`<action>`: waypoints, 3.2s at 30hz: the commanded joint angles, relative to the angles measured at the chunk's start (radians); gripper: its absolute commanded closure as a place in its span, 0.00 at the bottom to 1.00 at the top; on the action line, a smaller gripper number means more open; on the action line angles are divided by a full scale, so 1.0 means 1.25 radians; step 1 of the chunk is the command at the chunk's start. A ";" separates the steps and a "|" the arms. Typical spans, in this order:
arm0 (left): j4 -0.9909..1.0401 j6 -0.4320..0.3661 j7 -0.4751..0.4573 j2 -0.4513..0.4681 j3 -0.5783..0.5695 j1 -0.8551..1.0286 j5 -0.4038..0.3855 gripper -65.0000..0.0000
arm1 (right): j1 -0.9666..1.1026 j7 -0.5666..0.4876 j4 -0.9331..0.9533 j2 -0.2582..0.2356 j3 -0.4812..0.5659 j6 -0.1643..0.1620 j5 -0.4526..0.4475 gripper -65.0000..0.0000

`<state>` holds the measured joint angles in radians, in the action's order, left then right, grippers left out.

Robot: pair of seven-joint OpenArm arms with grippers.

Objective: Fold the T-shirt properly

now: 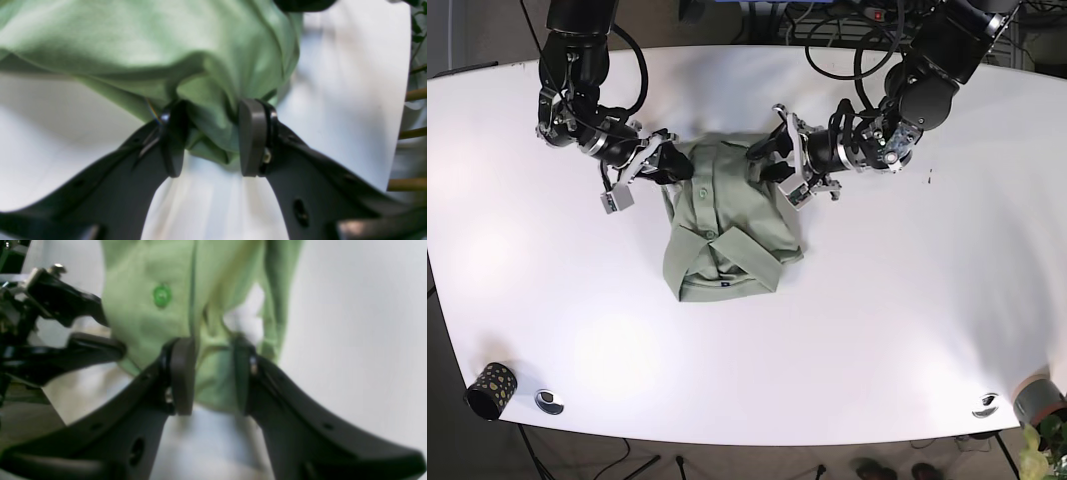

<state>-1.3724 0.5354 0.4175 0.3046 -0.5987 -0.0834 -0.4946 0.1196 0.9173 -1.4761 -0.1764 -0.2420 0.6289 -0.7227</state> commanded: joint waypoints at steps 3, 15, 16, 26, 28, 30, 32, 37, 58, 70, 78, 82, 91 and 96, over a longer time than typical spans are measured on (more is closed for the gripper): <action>-0.026 0.004 0.010 0.009 0.002 0.011 0.003 0.64 | -0.007 -0.011 -0.040 -0.033 -0.008 0.002 -0.013 0.71; -0.211 -0.002 0.010 0.031 0.104 0.021 0.002 0.64 | -0.008 0.063 -0.172 -0.028 -0.039 0.002 -0.010 0.71; -0.201 -0.002 0.010 0.020 0.116 0.018 0.002 0.64 | -0.008 0.063 -0.171 -0.025 -0.035 0.002 -0.010 0.71; 0.077 0.002 0.007 -0.108 0.147 -0.133 0.006 0.64 | -0.018 0.057 -0.127 -0.004 0.021 0.001 -0.006 0.71; 0.137 0.003 0.005 -0.118 0.147 -0.161 0.006 0.64 | -0.030 0.043 -0.094 -0.004 0.021 0.001 -0.006 0.71; 0.193 0.003 0.004 -0.118 0.149 -0.189 0.006 0.64 | -0.034 0.020 -0.059 -0.009 0.021 0.001 -0.006 0.71; 0.232 0.003 0.004 -0.118 0.151 -0.208 0.006 0.64 | -0.035 0.007 -0.037 -0.014 0.021 0.001 -0.006 0.71; 0.335 0.004 -0.045 -0.109 0.148 -0.265 0.006 0.64 | -0.040 -0.021 0.001 -0.051 0.021 0.001 -0.006 0.71; 0.015 -0.014 0.014 -0.056 0.192 -0.197 0.006 0.64 | -0.048 -0.011 -0.099 -0.100 0.021 -0.075 0.017 0.71; -0.079 -0.253 0.016 -0.131 0.191 -0.090 0.006 0.34 | -0.064 -0.025 -0.074 -0.031 0.042 -0.073 0.246 0.71; -0.096 -0.350 0.016 -0.155 0.147 -0.058 0.007 0.29 | -0.001 -0.024 -0.144 0.012 0.139 -0.080 0.246 0.71; -0.093 -0.401 0.016 -0.178 0.127 -0.058 0.037 0.28 | 0.018 -0.024 -0.191 0.021 0.164 -0.081 0.247 0.71; -0.093 -0.426 0.014 -0.238 0.077 -0.031 0.220 0.28 | 0.017 -0.022 -0.210 0.017 0.114 -0.075 0.245 0.71; -0.066 -0.426 -0.029 -0.246 0.062 -0.008 0.259 0.28 | 0.013 -0.021 -0.208 0.008 0.078 -0.074 0.245 0.71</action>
<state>-1.4601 0.0074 0.4316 0.0006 -0.5152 -0.0826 -0.1844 0.1497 0.9119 -1.7161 -0.1509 -0.1326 0.5274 -0.3988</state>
